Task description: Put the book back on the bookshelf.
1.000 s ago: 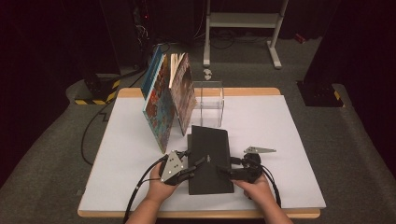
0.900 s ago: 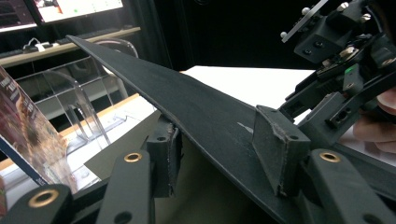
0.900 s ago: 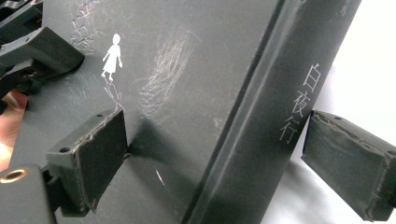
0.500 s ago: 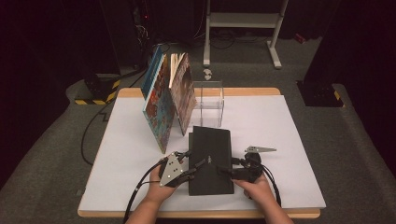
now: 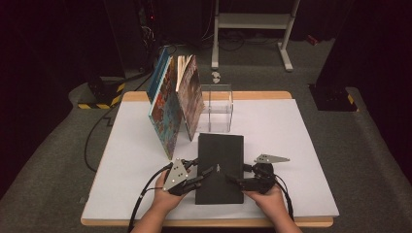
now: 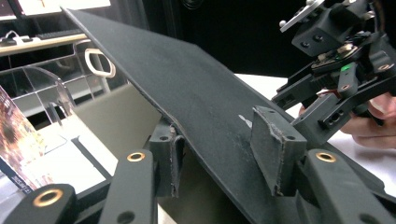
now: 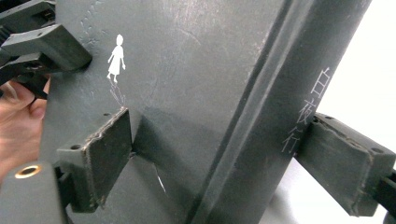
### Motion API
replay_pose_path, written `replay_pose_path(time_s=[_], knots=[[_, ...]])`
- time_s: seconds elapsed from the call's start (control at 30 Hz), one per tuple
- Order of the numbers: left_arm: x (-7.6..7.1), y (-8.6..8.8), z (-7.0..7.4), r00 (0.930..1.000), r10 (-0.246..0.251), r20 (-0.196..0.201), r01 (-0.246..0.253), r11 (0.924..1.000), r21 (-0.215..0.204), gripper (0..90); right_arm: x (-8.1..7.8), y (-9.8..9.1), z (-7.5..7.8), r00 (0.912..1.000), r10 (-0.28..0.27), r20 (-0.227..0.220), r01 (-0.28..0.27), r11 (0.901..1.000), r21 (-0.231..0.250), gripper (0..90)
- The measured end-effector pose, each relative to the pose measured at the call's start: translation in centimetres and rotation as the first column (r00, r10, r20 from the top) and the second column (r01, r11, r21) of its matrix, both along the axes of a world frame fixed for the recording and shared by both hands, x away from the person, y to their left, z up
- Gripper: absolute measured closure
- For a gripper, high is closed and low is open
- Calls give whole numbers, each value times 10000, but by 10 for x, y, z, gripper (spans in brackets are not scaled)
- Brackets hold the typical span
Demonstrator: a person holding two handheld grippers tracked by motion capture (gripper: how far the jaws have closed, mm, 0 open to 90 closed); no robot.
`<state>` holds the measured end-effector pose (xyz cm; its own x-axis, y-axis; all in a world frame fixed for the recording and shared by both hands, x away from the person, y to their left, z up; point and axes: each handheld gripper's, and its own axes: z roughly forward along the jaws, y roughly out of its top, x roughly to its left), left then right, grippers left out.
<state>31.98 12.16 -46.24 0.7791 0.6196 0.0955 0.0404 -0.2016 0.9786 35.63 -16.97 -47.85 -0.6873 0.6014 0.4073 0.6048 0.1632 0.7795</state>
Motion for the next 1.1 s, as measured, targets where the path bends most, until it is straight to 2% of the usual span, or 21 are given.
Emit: replay_pose_path(time_s=[0.27, 0.5, 0.7, 0.97, 1.1], knots=[[0, -2, 3, 9989, 42, -466, -46, 10000, -87, 549, -9, -4, 2, 9987, -273, 426, 273, 9996, 6, 159], [2, -2, 1, 9935, 97, -1134, -145, 9990, -414, 549, -16, -3, 6, 9949, -409, 923, 436, 9987, -270, 195], [3, -5, 4, 9898, 117, -1421, -200, 9981, -577, 552, -19, -6, 9, 9924, -526, 1110, 558, 9981, -254, 217], [4, -7, 7, 9880, 144, -1537, -253, 9973, -692, 560, -22, -7, 11, 9885, -642, 1366, 690, 9971, -310, 230], [3, -9, 10, 9892, 200, -1455, -284, 9981, -553, 561, -23, -8, 13, 9861, -739, 1490, 789, 9965, -279, 246]])
